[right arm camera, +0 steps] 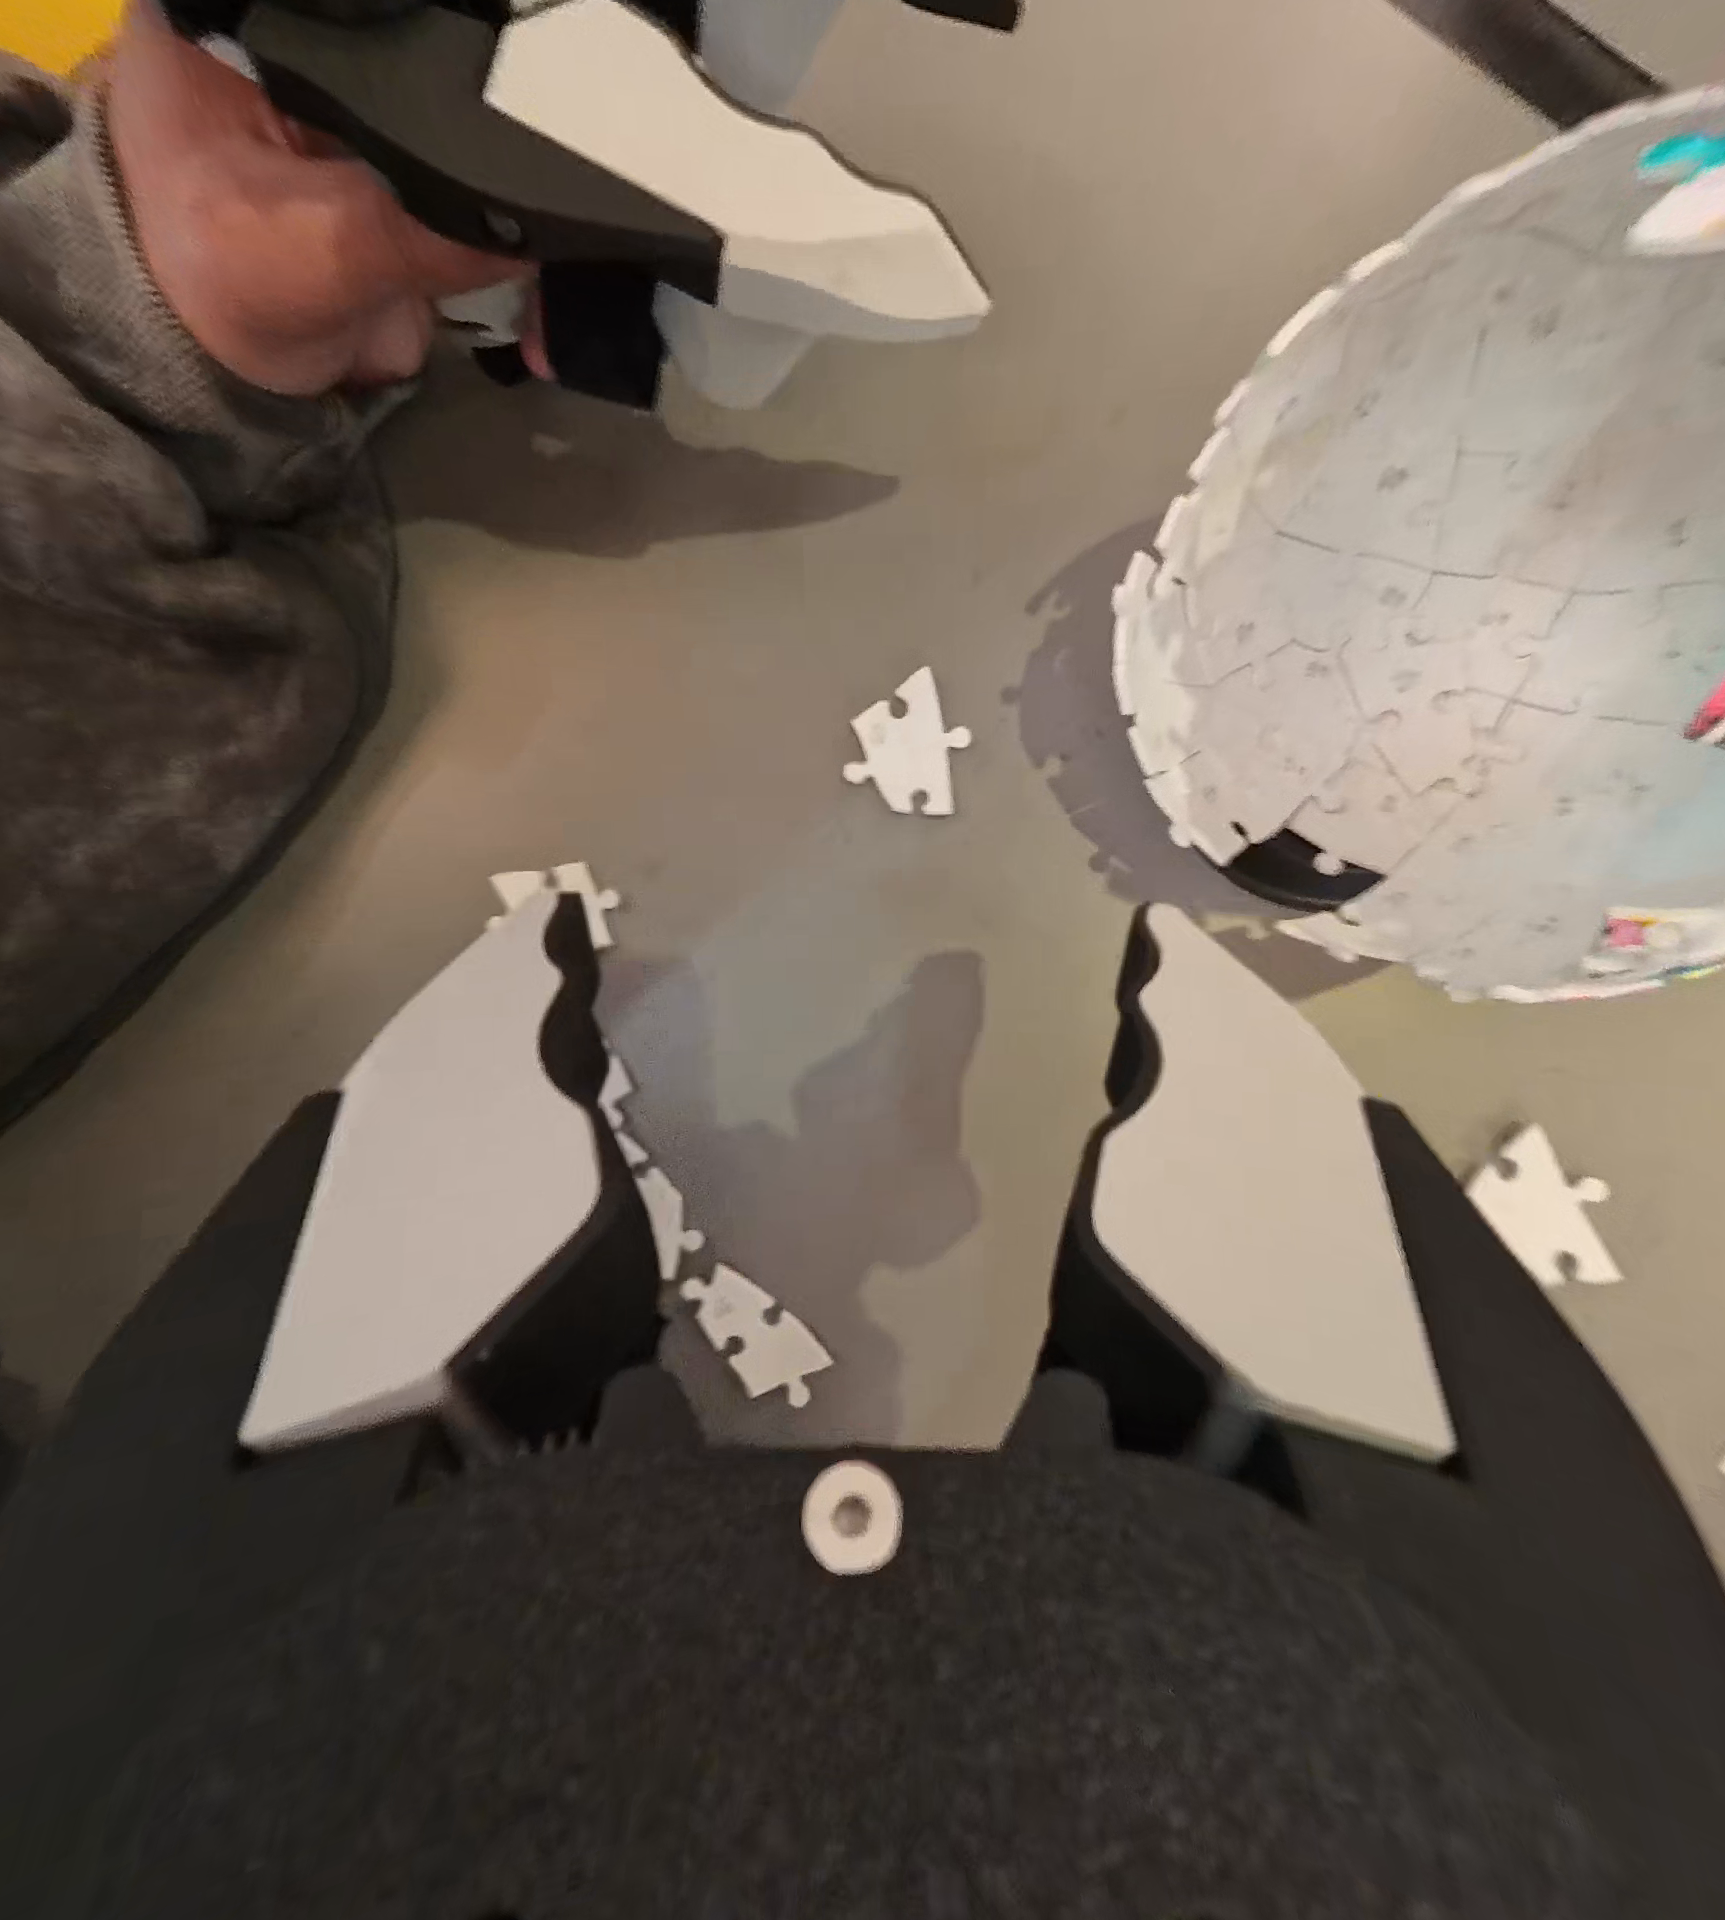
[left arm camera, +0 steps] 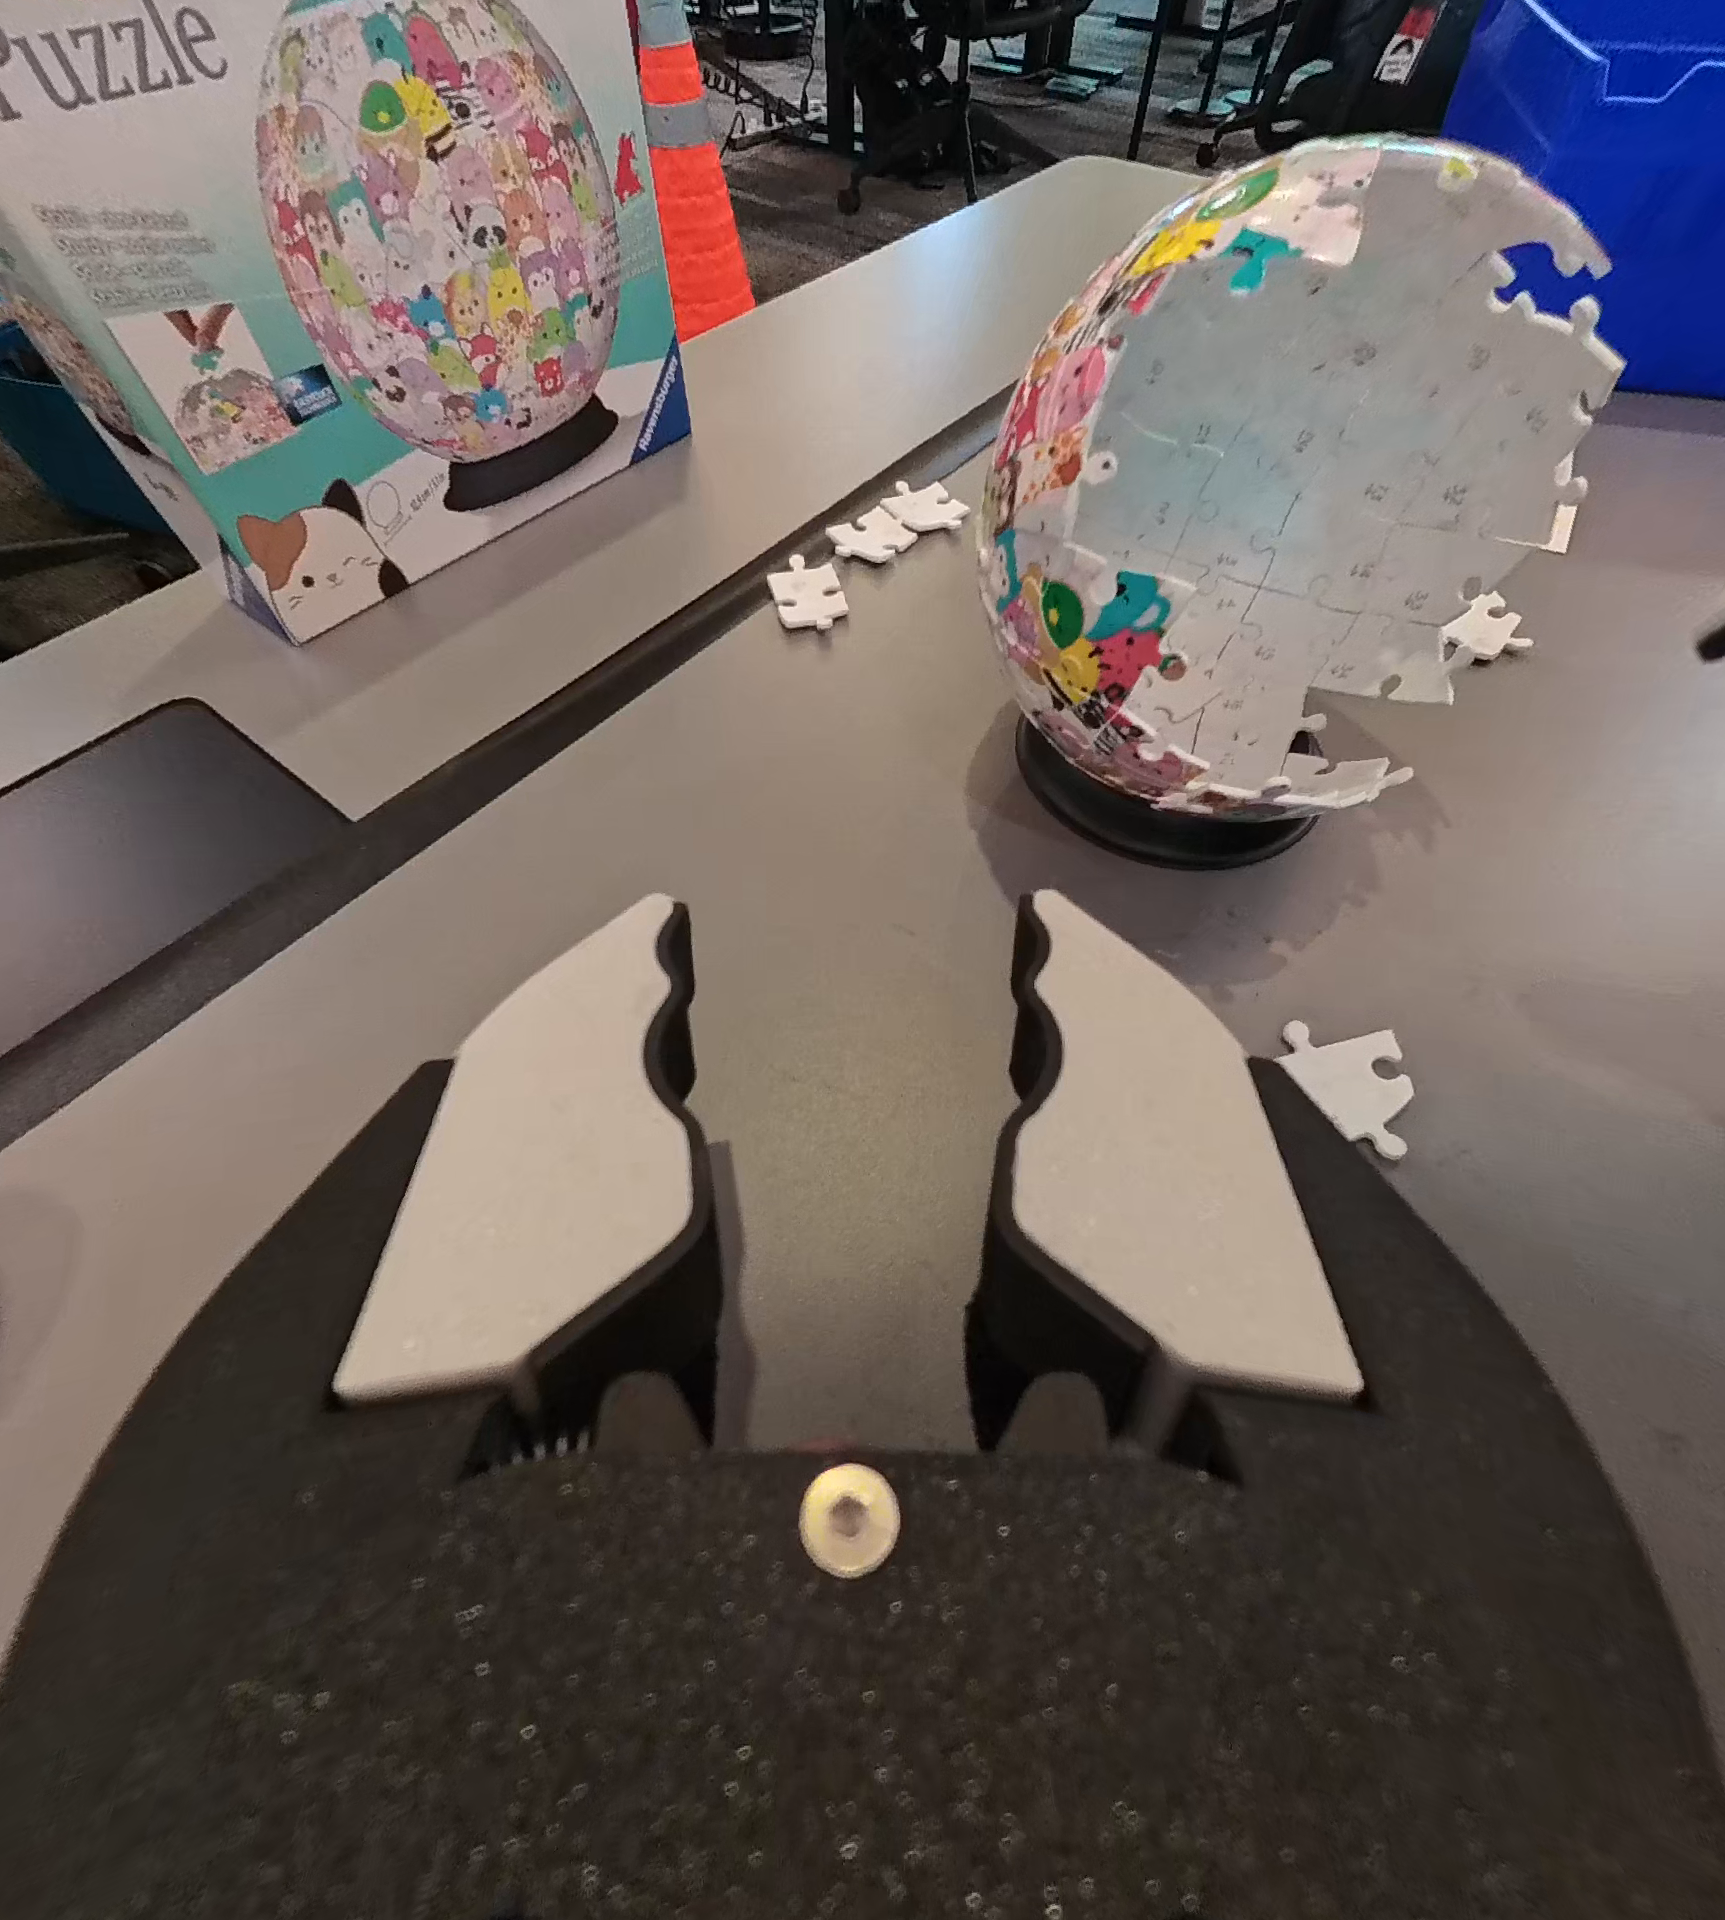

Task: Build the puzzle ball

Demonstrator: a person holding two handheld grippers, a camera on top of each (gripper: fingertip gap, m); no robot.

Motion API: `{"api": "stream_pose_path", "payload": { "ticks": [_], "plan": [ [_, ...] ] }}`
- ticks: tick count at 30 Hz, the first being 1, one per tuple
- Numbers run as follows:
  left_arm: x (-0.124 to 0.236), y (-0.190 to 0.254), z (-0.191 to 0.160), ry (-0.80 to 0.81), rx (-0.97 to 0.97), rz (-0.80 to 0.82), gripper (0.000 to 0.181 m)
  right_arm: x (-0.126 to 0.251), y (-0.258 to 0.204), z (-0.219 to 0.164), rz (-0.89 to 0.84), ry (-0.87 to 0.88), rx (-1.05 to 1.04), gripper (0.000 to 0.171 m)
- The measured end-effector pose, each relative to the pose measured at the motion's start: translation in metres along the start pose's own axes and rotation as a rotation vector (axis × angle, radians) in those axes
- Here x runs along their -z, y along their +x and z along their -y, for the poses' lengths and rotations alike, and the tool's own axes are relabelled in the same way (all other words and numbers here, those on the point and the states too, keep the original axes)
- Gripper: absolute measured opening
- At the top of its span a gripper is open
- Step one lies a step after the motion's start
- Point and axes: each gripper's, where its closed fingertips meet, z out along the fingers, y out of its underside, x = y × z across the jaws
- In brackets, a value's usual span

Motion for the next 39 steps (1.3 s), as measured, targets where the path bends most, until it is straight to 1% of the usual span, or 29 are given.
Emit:
{"api": "stream_pose_path", "payload": {
  "ticks": [2, 3, 5, 7, 8, 11, 15, 16, 17, 18, 19, 22, 24, 25, 26, 28, 29, 30, 31, 33, 34, 35, 36, 37, 38, 39],
  "plan": [
    [0.000, 0.000, 0.000, 0.000, -0.001, 0.000, 0.058, 0.002, -0.007, 0.007, 0.044, 0.046, 0.009, 0.097],
    [0.000, 0.001, 0.000, -0.001, -0.001, -0.001, 0.058, 0.003, -0.006, 0.010, 0.038, 0.073, 0.022, 0.104],
    [0.000, 0.001, 0.000, -0.002, -0.005, 0.001, 0.058, 0.005, -0.001, 0.017, -0.007, 0.121, 0.073, 0.112],
    [0.000, 0.001, 0.000, -0.002, -0.008, 0.001, 0.058, 0.006, 0.005, 0.023, -0.060, 0.163, 0.134, 0.126],
    [0.000, 0.001, 0.000, -0.002, -0.009, 0.001, 0.058, 0.006, 0.008, 0.027, -0.078, 0.190, 0.157, 0.126],
    [0.000, 0.002, -0.001, -0.004, -0.009, -0.001, 0.058, 0.003, 0.016, 0.038, -0.122, 0.282, 0.186, 0.123],
    [-0.001, 0.002, -0.001, -0.006, -0.013, -0.001, 0.058, -0.011, 0.024, 0.038, -0.156, 0.294, 0.189, 0.120],
    [0.000, 0.002, -0.001, -0.005, -0.013, -0.001, 0.058, -0.015, 0.029, 0.037, -0.193, 0.283, 0.192, 0.115],
    [0.000, 0.002, -0.001, -0.005, -0.012, -0.001, 0.058, -0.018, 0.034, 0.035, -0.231, 0.272, 0.182, 0.104],
    [0.000, 0.002, -0.001, -0.005, -0.012, -0.001, 0.058, -0.020, 0.042, 0.034, -0.280, 0.268, 0.157, 0.097],
    [-0.001, 0.002, -0.001, -0.006, -0.011, -0.002, 0.058, -0.022, 0.045, 0.033, -0.297, 0.268, 0.138, 0.092],
    [-0.001, 0.002, -0.001, -0.007, -0.013, -0.002, 0.058, -0.021, 0.030, 0.043, -0.146, 0.348, 0.009, 0.079],
    [-0.001, 0.002, -0.001, -0.008, -0.013, -0.002, 0.058, -0.017, 0.013, 0.050, 0.036, 0.406, -0.084, 0.093],
    [-0.001, 0.002, -0.001, -0.009, -0.013, -0.002, 0.058, -0.014, 0.006, 0.053, 0.115, 0.436, -0.119, 0.093],
    [-0.001, 0.002, -0.001, -0.009, -0.014, -0.002, 0.059, -0.013, 0.004, 0.057, 0.149, 0.474, -0.131, 0.091],
    [-0.001, 0.002, -0.001, -0.008, -0.013, -0.002, 0.058, -0.017, 0.004, 0.054, 0.159, 0.486, -0.162, 0.087],
    [-0.001, 0.002, -0.001, -0.008, -0.013, -0.002, 0.058, -0.022, 0.003, 0.049, 0.165, 0.454, -0.200, 0.080],
    [-0.001, 0.002, -0.001, -0.008, -0.013, -0.002, 0.058, -0.026, 0.003, 0.045, 0.170, 0.432, -0.242, 0.068],
    [-0.001, 0.002, -0.001, -0.007, -0.013, -0.002, 0.058, -0.026, 0.003, 0.045, 0.199, 0.437, -0.298, 0.048],
    [-0.001, 0.003, -0.001, -0.007, -0.014, -0.002, 0.058, -0.014, -0.001, 0.057, 0.339, 0.511, -0.374, 0.053],
    [-0.001, 0.003, -0.001, -0.007, -0.014, -0.002, 0.058, -0.009, -0.003, 0.061, 0.403, 0.521, -0.352, 0.056],
    [-0.001, 0.003, -0.001, -0.006, -0.015, -0.002, 0.058, -0.008, -0.004, 0.061, 0.437, 0.496, -0.331, 0.095],
    [-0.001, 0.003, 0.000, -0.006, -0.015, -0.001, 0.058, -0.009, -0.002, 0.059, 0.429, 0.464, -0.316, 0.098],
    [-0.001, 0.003, 0.000, -0.006, -0.014, -0.002, 0.058, -0.011, 0.003, 0.057, 0.388, 0.430, -0.303, 0.084],
    [-0.001, 0.003, 0.000, -0.006, -0.014, -0.002, 0.058, -0.012, 0.006, 0.055, 0.336, 0.409, -0.265, 0.078],
    [-0.001, 0.003, -0.001, -0.006, -0.014, -0.002, 0.058, -0.013, 0.010, 0.055, 0.276, 0.400, -0.208, 0.082]
  ]
}}
